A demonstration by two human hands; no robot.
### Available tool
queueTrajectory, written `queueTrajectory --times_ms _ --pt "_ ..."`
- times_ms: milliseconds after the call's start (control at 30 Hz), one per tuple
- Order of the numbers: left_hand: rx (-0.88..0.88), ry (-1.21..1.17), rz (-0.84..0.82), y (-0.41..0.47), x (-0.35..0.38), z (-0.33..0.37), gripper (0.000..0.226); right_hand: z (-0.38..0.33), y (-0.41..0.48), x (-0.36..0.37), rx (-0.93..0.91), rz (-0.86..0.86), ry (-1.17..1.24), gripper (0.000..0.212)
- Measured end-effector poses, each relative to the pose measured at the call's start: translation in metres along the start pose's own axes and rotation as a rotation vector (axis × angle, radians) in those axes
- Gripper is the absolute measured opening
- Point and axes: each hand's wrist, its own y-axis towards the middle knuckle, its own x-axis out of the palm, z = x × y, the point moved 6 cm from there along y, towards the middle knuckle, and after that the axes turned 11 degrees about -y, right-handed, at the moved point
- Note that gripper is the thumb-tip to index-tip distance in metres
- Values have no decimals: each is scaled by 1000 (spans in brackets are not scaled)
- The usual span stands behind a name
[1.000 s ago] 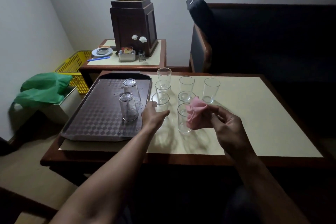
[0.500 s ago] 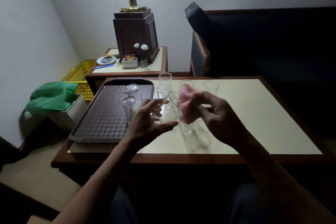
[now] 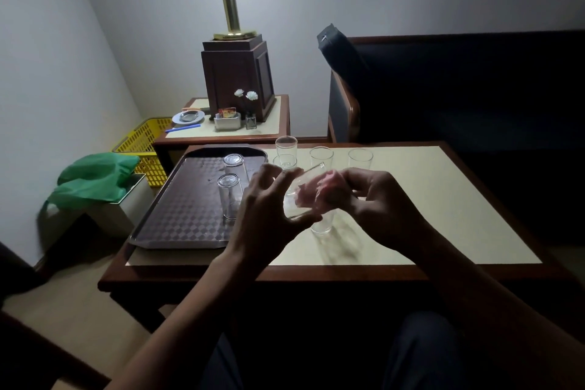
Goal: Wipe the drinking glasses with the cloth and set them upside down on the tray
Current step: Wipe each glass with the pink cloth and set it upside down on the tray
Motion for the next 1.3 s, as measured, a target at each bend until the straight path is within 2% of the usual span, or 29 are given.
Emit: queueTrajectory --times_ms 33,67,100,133,167,200,233,267,333,367,433,467,500,533,567,633,700,733,767,800,867,900,967,1033,1133,1167,1200,1233,1300 --pt "-49 -16 -27 1 -1 0 88 2 -1 -2 36 34 20 14" --pt "-172 -82 -76 2 -1 -4 95 4 -2 -3 62 63 31 16" --pt "-380 -233 -157 1 2 -12 101 6 -4 -4 75 91 38 18" --pt "-636 -506 -243 -1 6 -18 102 7 -6 -6 82 121 48 19" --pt "-883 -819 -311 -7 11 -20 96 9 -8 -8 81 149 68 19" --pt "-1039 -1076 -349 -12 14 -18 84 9 -11 -9 77 168 97 19" --pt "-1101 -1209 -346 -13 15 -18 68 10 -12 -10 71 177 116 19" --pt "-1106 -1251 -317 -13 14 -19 54 10 -13 -11 70 173 125 20" --pt "-927 -1153 -225 -7 7 -21 39 13 -14 -11 92 143 142 22" --pt "-719 -996 -192 -1 1 -17 40 15 -14 -10 119 136 175 24" --pt "-190 -464 -129 9 -14 1 54 22 -14 -8 227 133 329 34" --pt "0 -280 -101 9 -15 9 60 25 -14 -6 291 124 421 42" --pt "83 -208 -78 5 -13 10 64 29 -14 -6 333 121 481 46" --pt "58 -232 -69 2 -10 7 69 29 -14 -7 346 134 503 46" --pt "-57 -340 -73 0 -6 -1 75 29 -15 -10 334 161 493 40" --pt "-493 -751 -116 -5 3 -11 88 26 -16 -15 272 219 424 23" --pt "-919 -1195 -221 -14 19 -8 73 19 -17 -18 179 231 299 18" --pt "-998 -1268 -243 -15 21 -8 65 16 -18 -16 142 219 237 19" --pt "-1012 -1288 -225 -12 20 -8 59 16 -17 -14 122 209 199 20" --pt "-942 -1262 -202 -8 18 -8 52 16 -17 -12 130 205 188 22" --pt "-697 -1111 -181 2 10 -3 42 20 -17 -11 185 219 230 32" --pt "-516 -907 -168 6 2 -4 47 23 -17 -11 220 229 291 39" --pt "-266 -510 -163 9 -6 -5 65 31 -15 -11 300 229 420 45" --pt "-300 -596 -185 7 1 -8 73 32 -15 -13 306 231 439 36" --pt "-870 -1225 -249 -3 16 -1 66 19 -19 -17 205 302 325 18" --pt "-1016 -1310 -268 -7 19 0 62 14 -21 -17 167 308 291 19" --pt "-1075 -1317 -266 -7 19 -1 58 10 -21 -15 145 303 274 20" --pt "-1046 -1266 -242 -5 17 -3 50 11 -20 -14 138 287 257 19" --pt "-801 -1102 -177 3 8 -4 34 17 -18 -10 176 227 249 18"
